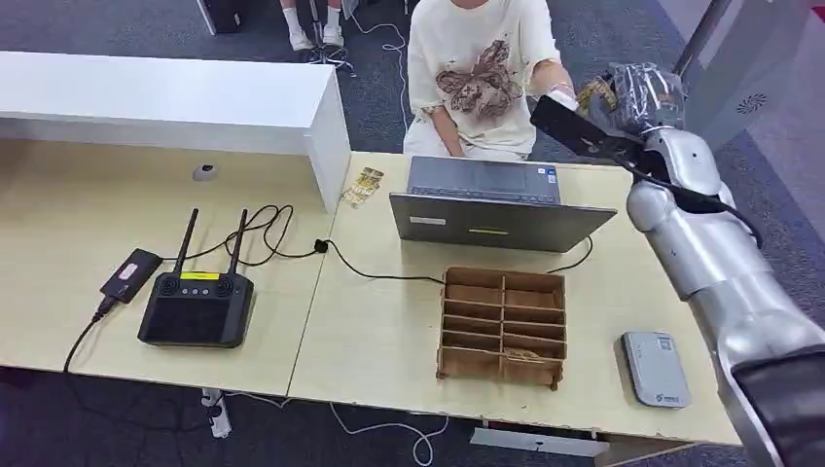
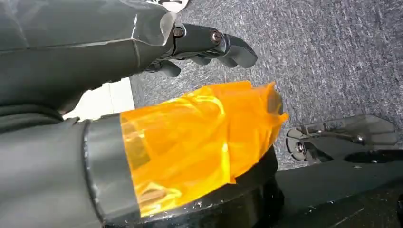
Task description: Pass the card to the sensor for recognition and then transmit it.
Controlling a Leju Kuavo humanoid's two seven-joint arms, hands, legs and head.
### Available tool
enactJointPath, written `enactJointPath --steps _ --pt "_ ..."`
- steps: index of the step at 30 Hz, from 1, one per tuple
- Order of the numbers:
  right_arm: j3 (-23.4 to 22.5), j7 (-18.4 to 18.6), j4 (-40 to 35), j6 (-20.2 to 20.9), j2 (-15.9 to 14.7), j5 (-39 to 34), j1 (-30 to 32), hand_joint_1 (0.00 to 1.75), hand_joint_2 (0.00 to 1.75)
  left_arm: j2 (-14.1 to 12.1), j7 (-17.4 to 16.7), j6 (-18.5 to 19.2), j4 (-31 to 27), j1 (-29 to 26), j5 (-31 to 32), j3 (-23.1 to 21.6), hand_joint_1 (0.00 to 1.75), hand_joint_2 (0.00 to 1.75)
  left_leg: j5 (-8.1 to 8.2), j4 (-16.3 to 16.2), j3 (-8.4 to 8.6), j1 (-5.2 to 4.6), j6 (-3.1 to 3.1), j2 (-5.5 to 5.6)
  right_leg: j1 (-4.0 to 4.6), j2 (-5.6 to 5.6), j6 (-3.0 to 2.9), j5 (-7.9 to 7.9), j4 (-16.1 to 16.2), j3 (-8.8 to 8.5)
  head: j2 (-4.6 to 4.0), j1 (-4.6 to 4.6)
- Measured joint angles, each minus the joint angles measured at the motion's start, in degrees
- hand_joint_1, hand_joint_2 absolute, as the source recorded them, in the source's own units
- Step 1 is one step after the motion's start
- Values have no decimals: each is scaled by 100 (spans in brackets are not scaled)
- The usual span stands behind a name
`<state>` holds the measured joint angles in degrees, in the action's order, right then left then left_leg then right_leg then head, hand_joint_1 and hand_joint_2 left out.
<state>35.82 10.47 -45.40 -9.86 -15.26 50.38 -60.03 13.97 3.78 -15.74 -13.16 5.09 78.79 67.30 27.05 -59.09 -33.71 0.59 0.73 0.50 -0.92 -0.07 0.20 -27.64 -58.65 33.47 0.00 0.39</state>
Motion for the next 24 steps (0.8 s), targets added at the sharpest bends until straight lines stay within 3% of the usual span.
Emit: enactJointPath --steps 18,19,20,24 --pt "-2 -28 9 -26 -33 11 7 175 175 0 0 22 0 0 0 -26 0 0 0 0 0 0 0 -1 0 1 0 0 0 1 0 0" --pt "-2 -28 9 -26 -33 11 6 145 175 0 0 22 0 0 0 -29 0 0 0 0 0 0 0 -1 0 1 0 0 0 1 0 0" --pt "-2 -28 13 -26 -33 11 6 0 175 0 0 22 0 0 0 -26 0 0 0 0 0 0 0 -1 0 1 0 0 0 1 0 0" --pt "-4 -26 15 -33 -35 20 9 0 175 0 46 72 0 0 -4 -29 0 0 0 0 0 0 0 -1 0 2 0 0 0 2 0 0"
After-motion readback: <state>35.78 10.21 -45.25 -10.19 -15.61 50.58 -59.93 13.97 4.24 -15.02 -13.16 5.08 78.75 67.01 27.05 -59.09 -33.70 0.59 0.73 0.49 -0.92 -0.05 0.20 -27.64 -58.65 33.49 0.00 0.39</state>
